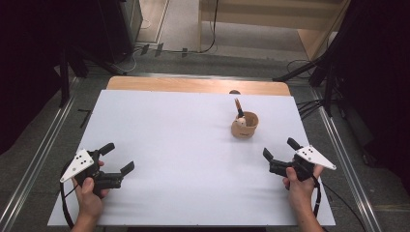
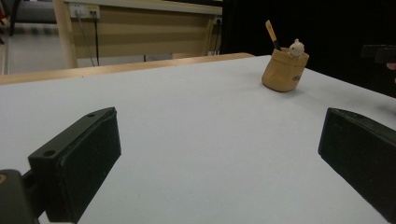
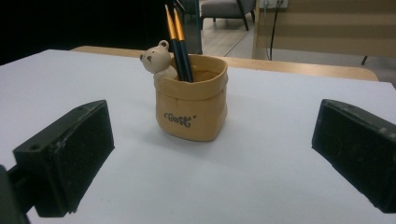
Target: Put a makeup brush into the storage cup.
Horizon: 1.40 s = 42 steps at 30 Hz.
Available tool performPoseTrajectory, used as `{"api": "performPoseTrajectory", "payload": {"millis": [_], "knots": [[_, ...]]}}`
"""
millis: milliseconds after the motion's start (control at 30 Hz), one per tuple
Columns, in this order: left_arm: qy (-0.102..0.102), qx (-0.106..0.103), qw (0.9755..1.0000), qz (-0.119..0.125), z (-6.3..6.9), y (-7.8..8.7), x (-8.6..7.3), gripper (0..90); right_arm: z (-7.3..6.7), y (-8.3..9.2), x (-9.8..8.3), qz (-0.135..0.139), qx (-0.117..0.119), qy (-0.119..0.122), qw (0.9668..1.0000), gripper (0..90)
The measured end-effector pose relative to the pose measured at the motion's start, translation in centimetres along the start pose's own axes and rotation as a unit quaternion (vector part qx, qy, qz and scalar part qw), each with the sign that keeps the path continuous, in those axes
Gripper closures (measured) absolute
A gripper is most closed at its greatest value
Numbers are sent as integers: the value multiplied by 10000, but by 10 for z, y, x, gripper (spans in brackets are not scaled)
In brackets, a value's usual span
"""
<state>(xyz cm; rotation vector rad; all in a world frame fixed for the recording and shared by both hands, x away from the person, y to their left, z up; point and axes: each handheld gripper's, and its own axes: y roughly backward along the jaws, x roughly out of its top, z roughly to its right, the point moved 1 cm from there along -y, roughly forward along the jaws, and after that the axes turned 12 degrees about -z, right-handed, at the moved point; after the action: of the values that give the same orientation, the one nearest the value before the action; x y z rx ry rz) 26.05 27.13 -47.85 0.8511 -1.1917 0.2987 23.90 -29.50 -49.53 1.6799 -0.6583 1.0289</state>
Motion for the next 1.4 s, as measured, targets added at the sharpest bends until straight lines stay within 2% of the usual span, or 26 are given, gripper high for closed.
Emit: {"api": "performPoseTrajectory", "payload": {"millis": [500,700,867,933,1067,1167,1400], "knots": [[12,57,10000,0,-1,4,-1,0,0,14,-11,-69,28,35,10000,0],[10,60,10000,-9,-1,5,-3,0,0,17,-16,-93,-35,149,9998,0],[24,81,10000,-6,-2,6,-3,0,1,18,-19,-114,-33,86,9999,0],[-38,117,9999,-41,-1,5,-4,0,1,19,-19,-107,-29,26,9999,0],[-123,184,9997,-62,0,5,-3,0,-1,17,-21,-135,-3,109,9999,0],[-99,174,9998,-60,1,4,-3,0,-3,16,-20,-145,-98,199,9996,0],[-120,207,9997,-61,3,3,-3,0,-5,21,-16,-24,-68,-19,10000,0]]}}
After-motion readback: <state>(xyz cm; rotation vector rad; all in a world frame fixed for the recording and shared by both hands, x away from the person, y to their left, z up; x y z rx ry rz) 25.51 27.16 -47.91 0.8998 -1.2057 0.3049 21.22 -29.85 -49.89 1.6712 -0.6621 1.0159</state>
